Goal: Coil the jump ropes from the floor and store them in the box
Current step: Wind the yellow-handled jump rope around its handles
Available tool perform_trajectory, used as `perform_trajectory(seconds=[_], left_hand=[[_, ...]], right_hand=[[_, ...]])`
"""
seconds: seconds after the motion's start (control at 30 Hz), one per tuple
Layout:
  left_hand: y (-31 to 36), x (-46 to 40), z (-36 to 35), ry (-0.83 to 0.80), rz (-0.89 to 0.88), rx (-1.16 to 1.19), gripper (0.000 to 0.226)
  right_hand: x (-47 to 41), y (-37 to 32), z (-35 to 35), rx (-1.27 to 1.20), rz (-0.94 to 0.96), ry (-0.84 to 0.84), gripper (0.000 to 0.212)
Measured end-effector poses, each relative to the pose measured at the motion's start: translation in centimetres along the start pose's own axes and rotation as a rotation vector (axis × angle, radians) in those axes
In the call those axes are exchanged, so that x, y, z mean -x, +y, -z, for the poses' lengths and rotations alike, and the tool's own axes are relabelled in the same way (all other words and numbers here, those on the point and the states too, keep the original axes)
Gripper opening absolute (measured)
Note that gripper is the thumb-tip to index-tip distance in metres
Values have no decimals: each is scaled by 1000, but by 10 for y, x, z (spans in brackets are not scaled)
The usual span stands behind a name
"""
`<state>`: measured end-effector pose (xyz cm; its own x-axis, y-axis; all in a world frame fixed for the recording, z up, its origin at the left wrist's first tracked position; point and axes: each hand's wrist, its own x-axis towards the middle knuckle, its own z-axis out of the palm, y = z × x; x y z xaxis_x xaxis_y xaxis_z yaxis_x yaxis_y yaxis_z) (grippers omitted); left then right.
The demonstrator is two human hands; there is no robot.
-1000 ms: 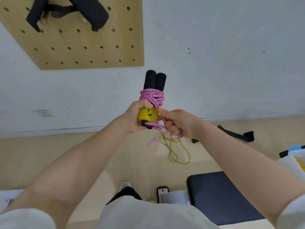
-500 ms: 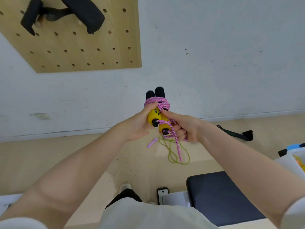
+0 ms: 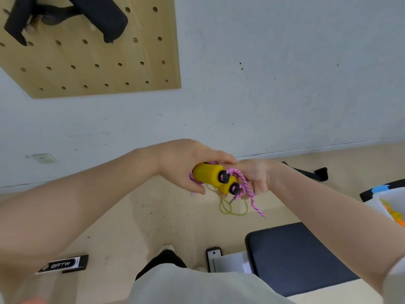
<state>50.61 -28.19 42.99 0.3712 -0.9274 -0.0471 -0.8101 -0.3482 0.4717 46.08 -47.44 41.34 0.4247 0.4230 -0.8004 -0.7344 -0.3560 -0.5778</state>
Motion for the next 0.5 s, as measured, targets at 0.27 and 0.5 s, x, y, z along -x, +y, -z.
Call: perform_trajectory(seconds=[0.27, 0.5], left_hand=[[-24, 12, -32, 20, 357, 447, 23], [-67, 32, -23, 118, 549, 864, 37]], right_hand=[[-36, -27, 1, 669, -94, 353, 39], [-43, -57, 16, 388, 408, 326, 16]])
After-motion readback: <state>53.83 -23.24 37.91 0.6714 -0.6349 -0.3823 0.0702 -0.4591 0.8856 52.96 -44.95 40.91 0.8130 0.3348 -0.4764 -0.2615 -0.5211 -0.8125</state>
